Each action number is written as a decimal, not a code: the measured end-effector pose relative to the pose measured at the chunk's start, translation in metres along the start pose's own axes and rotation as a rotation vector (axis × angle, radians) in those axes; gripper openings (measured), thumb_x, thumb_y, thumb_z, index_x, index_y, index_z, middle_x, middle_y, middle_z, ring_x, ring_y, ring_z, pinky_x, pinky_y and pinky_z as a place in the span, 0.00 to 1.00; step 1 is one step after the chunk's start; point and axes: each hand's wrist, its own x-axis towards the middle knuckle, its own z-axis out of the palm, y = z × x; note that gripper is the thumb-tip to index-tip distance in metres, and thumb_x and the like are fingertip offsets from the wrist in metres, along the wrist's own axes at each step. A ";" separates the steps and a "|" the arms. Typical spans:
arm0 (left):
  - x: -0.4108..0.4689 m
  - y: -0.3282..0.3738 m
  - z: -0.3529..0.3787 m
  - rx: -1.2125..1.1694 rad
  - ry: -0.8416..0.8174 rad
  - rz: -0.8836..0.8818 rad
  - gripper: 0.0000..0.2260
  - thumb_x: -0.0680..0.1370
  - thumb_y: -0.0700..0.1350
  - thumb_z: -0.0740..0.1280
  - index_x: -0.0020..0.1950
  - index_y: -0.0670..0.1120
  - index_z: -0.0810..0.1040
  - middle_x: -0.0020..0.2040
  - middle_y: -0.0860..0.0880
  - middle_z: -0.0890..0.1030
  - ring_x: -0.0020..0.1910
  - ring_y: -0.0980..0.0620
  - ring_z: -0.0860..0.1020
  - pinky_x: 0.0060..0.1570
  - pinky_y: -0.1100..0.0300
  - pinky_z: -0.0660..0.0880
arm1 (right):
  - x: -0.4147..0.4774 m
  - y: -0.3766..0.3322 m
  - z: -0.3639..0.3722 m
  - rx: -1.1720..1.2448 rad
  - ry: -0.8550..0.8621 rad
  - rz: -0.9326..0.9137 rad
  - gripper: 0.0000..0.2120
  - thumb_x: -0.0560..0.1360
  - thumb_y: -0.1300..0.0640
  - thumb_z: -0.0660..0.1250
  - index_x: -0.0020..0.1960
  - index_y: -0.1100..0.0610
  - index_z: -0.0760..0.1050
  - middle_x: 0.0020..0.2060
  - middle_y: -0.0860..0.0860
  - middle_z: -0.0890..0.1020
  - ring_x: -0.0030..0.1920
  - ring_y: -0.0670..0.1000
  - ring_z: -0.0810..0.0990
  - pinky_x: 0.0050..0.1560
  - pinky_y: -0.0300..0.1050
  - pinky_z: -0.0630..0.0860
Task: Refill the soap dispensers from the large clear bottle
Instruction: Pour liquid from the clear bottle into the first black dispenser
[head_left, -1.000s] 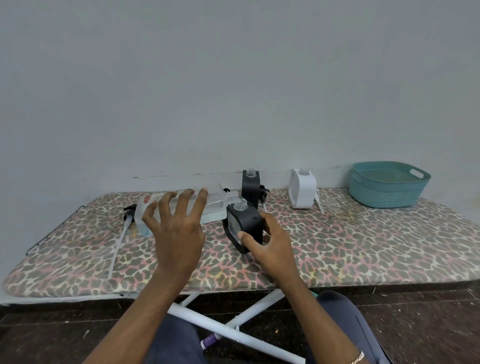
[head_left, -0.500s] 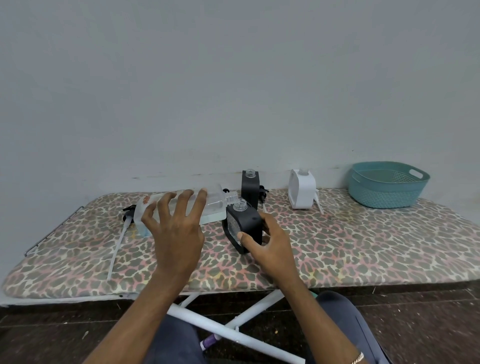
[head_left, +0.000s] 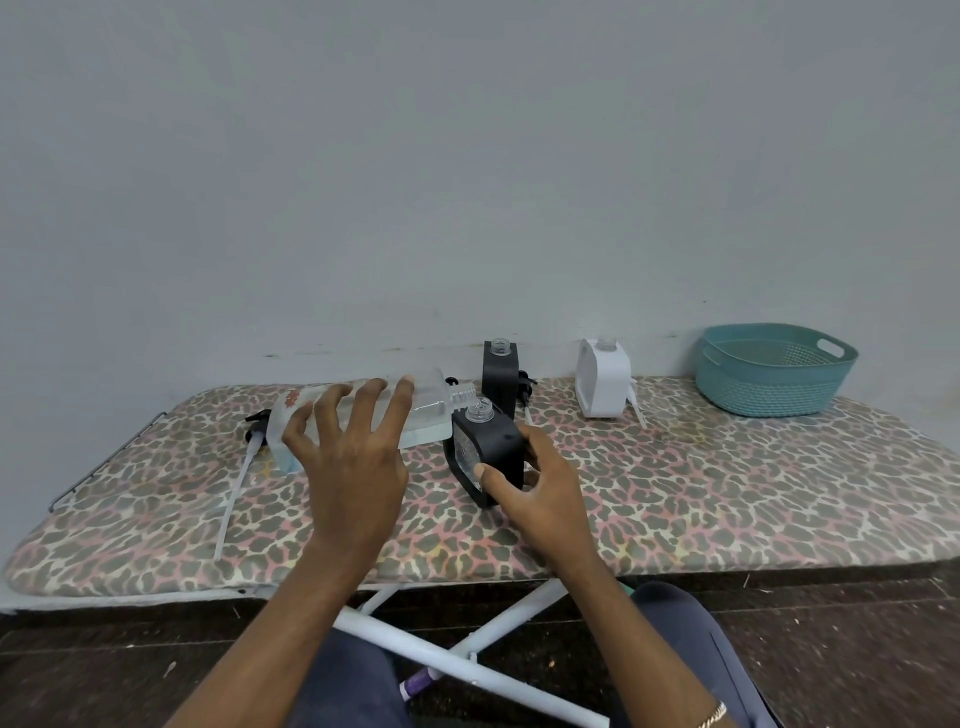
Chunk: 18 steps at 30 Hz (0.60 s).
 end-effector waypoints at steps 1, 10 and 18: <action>0.000 0.000 0.000 -0.001 0.000 0.000 0.36 0.67 0.30 0.70 0.74 0.52 0.76 0.68 0.48 0.79 0.68 0.39 0.72 0.64 0.35 0.64 | 0.000 0.000 0.000 0.000 -0.001 -0.002 0.22 0.77 0.52 0.77 0.58 0.31 0.69 0.52 0.27 0.78 0.56 0.24 0.75 0.53 0.21 0.71; 0.000 0.000 0.000 0.001 0.002 0.005 0.36 0.67 0.30 0.71 0.74 0.51 0.76 0.68 0.47 0.79 0.69 0.39 0.71 0.64 0.35 0.64 | 0.000 0.000 0.001 0.008 0.005 -0.004 0.21 0.77 0.51 0.77 0.58 0.30 0.70 0.53 0.28 0.80 0.58 0.27 0.77 0.54 0.25 0.74; 0.000 0.000 -0.001 0.005 -0.008 0.005 0.36 0.67 0.30 0.71 0.74 0.52 0.76 0.68 0.48 0.79 0.69 0.39 0.71 0.64 0.35 0.64 | 0.001 0.000 0.002 0.012 0.013 0.002 0.20 0.76 0.49 0.76 0.59 0.30 0.71 0.52 0.27 0.80 0.59 0.30 0.78 0.56 0.29 0.75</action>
